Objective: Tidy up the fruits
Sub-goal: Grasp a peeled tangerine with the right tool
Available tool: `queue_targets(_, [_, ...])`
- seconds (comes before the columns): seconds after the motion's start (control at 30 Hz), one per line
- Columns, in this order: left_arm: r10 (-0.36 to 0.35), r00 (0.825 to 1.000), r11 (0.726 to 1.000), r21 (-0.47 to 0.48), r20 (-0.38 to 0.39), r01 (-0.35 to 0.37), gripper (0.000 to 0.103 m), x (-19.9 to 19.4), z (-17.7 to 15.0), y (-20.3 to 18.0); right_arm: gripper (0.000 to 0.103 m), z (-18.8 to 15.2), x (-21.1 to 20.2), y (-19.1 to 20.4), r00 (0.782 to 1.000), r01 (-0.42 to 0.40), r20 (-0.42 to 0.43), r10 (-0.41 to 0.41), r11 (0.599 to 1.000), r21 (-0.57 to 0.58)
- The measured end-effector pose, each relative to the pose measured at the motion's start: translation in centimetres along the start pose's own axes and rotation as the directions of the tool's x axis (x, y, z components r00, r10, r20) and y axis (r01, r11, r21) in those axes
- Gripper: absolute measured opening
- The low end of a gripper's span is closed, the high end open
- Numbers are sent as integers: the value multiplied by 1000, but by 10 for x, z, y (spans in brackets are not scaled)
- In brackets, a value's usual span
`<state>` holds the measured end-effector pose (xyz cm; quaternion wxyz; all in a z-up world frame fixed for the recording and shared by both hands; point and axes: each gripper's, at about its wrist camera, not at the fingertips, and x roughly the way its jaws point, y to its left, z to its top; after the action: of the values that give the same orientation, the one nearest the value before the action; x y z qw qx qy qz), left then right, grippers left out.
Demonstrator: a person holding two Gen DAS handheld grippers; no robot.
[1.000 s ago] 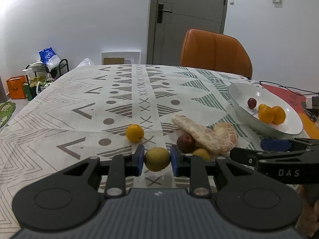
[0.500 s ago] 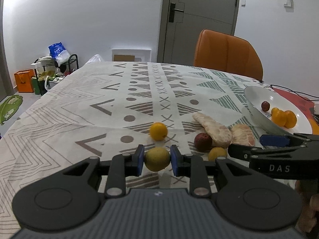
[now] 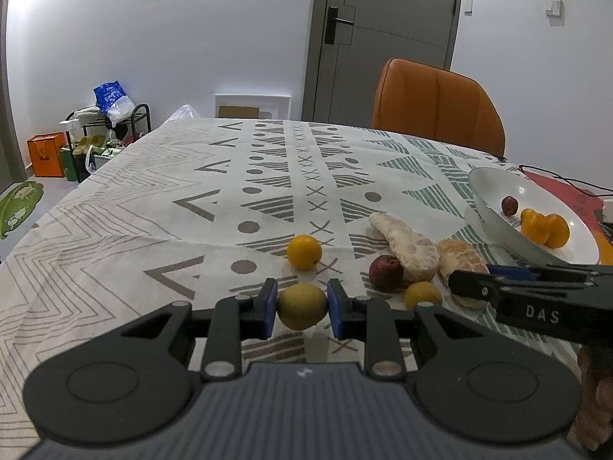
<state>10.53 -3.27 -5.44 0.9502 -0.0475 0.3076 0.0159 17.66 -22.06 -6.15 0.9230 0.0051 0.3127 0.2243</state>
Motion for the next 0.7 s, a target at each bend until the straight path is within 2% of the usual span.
queue_targets(0.2, [-3, 1000, 1000, -3, 2, 3, 26, -2, -2, 2, 29, -6, -9, 5, 999, -36, -7, 36, 999, -1])
queue_targets(0.5, [-12, 1000, 1000, -10, 3, 12, 26, -1, -3, 2, 30, -10, -21, 1, 999, -19, -34, 19, 1000, 13])
queue_targets(0.7, [-9, 1000, 1000, -7, 0, 9, 26, -2, -3, 3, 44, -8, -13, 10, 1000, 14, -25, -15, 999, -29])
